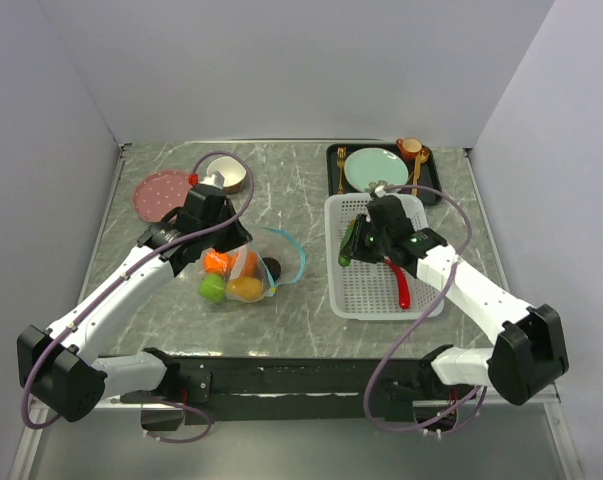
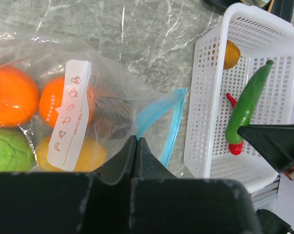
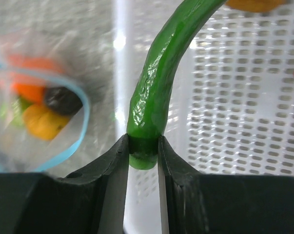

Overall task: Place the food in the zip-top bag and seal the zipper
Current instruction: Pick up the fake vegetable from the bin, then place the fake vegetable in the zipper food storage bag.

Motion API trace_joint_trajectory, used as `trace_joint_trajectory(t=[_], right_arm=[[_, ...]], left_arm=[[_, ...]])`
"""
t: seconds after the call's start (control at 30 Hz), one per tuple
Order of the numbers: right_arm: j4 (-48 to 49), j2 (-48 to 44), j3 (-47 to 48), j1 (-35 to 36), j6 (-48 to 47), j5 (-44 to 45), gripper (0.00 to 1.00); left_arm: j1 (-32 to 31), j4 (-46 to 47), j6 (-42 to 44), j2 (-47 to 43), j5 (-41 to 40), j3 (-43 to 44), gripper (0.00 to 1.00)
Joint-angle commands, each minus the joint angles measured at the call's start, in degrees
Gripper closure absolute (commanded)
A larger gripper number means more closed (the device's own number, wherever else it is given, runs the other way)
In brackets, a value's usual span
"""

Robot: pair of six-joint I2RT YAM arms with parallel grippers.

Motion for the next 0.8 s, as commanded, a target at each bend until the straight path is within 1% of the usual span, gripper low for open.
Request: trace_joint_trajectory(t=[0.0, 0.03, 0.1, 0.13, 0.27, 0.53, 0.67, 0.77], right_arm=[[1.09, -3.74, 3.68, 0.29, -4.13, -8.87, 0.85], [1.36, -3.91, 4.20, 0.21, -4.48, -12.54, 0.85], [2.41, -4.26, 4.47, 0.29, -5.19, -15.99, 0.85], [2.94, -4.18, 4.47, 0.21, -5.45, -20.36, 0.84], [3.74, -3.04, 4.38, 0.29, -8.08, -29.60, 0.82], [-1.98, -1.28, 6.75, 3.54, -16.51, -36.12, 0.78], [-3.82, 0.04, 7.90, 6.88, -18.72, -36.92, 0.78], [-3.12, 0.65, 7.46, 8.64, -19.16, -38.41, 0.77]], left_arm=[[0.14, 1.30, 1.78, 0.39, 0.54, 1.97, 0.99], [0.14, 1.39, 1.78, 0.31, 0.55, 1.88, 0.99], [0.14, 1.66, 1.61, 0.48, 1.07, 1.70, 0.99], [0.14, 1.83, 1.61, 0.66, 1.25, 1.62, 0.99], [0.14, 2.10, 1.52, 0.84, 1.78, 1.62, 0.99], [0.14, 2.27, 1.35, 1.01, 1.77, 1.44, 0.99], [0.14, 2.27, 1.34, 1.36, 1.78, 1.61, 0.99], [0.14, 2.27, 1.52, 1.36, 1.69, 1.70, 0.99]])
